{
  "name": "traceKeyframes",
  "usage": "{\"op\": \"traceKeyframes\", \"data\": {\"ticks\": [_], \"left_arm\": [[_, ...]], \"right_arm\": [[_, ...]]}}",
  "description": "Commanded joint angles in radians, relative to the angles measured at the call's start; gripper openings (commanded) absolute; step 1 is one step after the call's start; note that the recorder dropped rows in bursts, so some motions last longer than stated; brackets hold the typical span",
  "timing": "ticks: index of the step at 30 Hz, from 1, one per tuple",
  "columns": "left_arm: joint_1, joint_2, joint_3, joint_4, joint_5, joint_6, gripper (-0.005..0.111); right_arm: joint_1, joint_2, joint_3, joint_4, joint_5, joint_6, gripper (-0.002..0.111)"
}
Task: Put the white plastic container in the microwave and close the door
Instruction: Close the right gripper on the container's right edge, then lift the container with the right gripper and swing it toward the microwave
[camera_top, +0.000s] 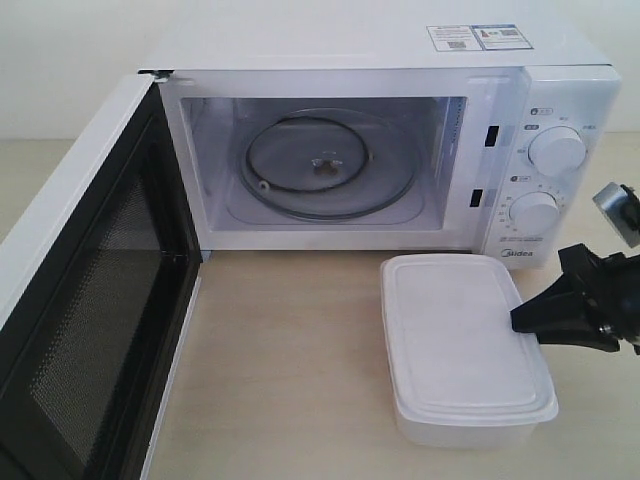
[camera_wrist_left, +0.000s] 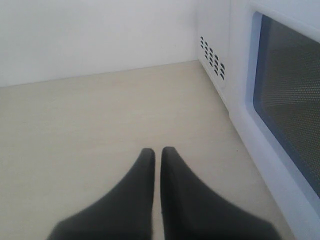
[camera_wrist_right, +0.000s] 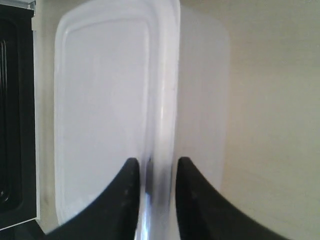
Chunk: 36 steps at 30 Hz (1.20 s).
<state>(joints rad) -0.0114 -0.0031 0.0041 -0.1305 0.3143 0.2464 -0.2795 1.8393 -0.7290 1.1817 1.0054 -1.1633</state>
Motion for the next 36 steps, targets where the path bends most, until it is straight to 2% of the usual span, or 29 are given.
{"op": "traceKeyframes", "data": {"ticks": [1, 3, 13, 16, 29, 36], "left_arm": [[0.002, 0.003, -0.004, -0.007, -0.01, 0.001, 0.004], [0.002, 0.003, -0.004, -0.007, -0.01, 0.001, 0.004], [0.002, 0.003, -0.004, -0.007, -0.007, 0.001, 0.004], [0.002, 0.003, -0.004, -0.007, -0.007, 0.001, 0.004], [0.002, 0.003, -0.004, -0.007, -0.007, 0.001, 0.004], [0.002, 0.003, -0.004, -0.007, -0.007, 0.001, 0.004]], "right_arm": [[0.001, 0.0, -0.001, -0.016, 0.014, -0.02, 0.009], [0.001, 0.0, -0.001, -0.022, 0.014, -0.022, 0.004], [0.001, 0.0, -0.001, -0.028, 0.02, -0.021, 0.004], [0.001, -0.006, -0.001, -0.028, 0.035, -0.021, 0.0], [0.001, -0.12, -0.001, -0.028, 0.152, 0.036, 0.0], [0.001, -0.241, 0.064, 0.033, 0.168, 0.072, 0.0]]}}
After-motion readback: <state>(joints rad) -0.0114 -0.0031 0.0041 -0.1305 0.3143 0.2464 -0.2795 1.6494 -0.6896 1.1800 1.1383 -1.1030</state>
